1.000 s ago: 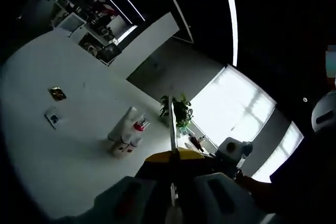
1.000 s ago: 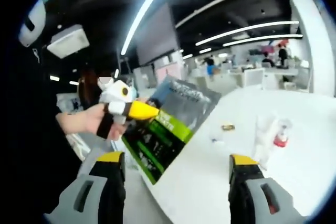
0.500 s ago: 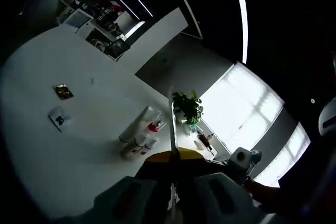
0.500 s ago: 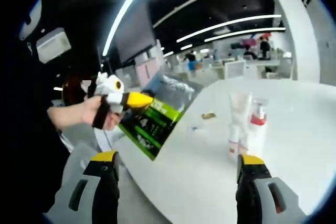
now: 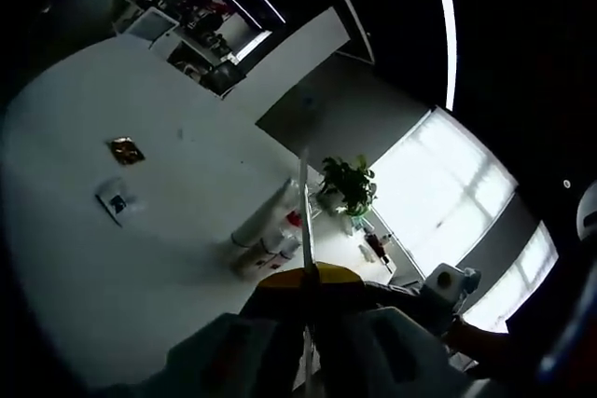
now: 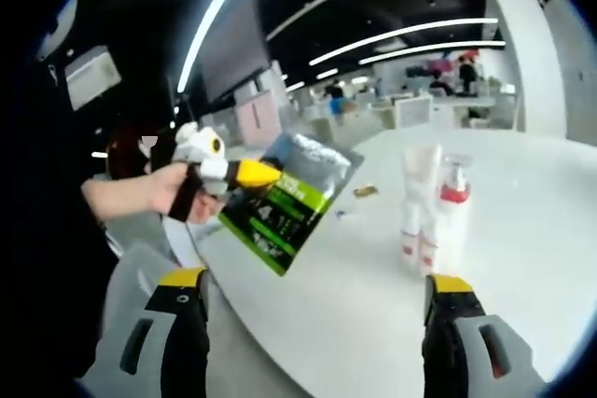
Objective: Arrange the skincare products in the storage area until every visible bottle or jar stands upright without overlapping.
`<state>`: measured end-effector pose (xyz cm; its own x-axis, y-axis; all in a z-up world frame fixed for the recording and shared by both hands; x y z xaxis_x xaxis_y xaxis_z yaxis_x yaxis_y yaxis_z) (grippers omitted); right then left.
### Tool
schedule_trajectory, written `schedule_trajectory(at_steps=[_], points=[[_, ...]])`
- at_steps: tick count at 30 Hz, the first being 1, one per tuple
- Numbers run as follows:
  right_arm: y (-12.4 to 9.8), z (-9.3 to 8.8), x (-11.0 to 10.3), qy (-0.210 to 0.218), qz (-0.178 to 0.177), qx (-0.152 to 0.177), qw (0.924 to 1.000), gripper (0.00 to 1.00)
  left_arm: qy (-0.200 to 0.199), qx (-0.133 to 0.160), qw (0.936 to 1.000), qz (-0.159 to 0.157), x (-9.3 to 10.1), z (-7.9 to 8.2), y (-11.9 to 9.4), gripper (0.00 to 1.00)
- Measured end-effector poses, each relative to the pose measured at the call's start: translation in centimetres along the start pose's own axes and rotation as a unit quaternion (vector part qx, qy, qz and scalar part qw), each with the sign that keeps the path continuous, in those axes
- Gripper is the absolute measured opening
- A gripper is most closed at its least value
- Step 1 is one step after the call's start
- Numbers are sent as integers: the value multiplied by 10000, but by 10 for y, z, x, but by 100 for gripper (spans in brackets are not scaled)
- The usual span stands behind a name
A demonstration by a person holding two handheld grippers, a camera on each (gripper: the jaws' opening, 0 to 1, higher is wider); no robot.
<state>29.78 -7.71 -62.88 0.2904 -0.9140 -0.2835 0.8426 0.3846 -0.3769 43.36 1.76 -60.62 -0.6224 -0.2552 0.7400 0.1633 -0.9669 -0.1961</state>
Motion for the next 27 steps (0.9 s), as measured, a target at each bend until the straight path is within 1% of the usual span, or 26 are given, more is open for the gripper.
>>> schedule_trajectory(at_steps=[11, 18, 23, 27], points=[[-2, -10, 12, 123, -176, -34, 9998, 97, -62, -102, 9996, 266, -29, -5, 19, 4], [-3, -15, 18, 230, -249, -53, 9994, 96, -312, -109, 9983, 483, -55, -12, 31, 4], [-3, -18, 21, 287, -273, -73, 9992, 95, -465, -116, 9972, 578, -68, -15, 36, 4], [-1, -20, 22, 322, -287, -73, 9990, 95, -670, -82, 9959, 604, -77, -18, 43, 4]])
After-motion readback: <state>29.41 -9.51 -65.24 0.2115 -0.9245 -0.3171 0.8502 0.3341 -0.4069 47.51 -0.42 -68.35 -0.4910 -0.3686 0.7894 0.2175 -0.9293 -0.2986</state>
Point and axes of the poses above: the point that each gripper's makers call its tool centre point, and the gripper's own axes: y roughly forward along the fingers, x roughly to its right, z roughly out of its top, the point moved 2 cm from there along -y, roughly backward along the fingers
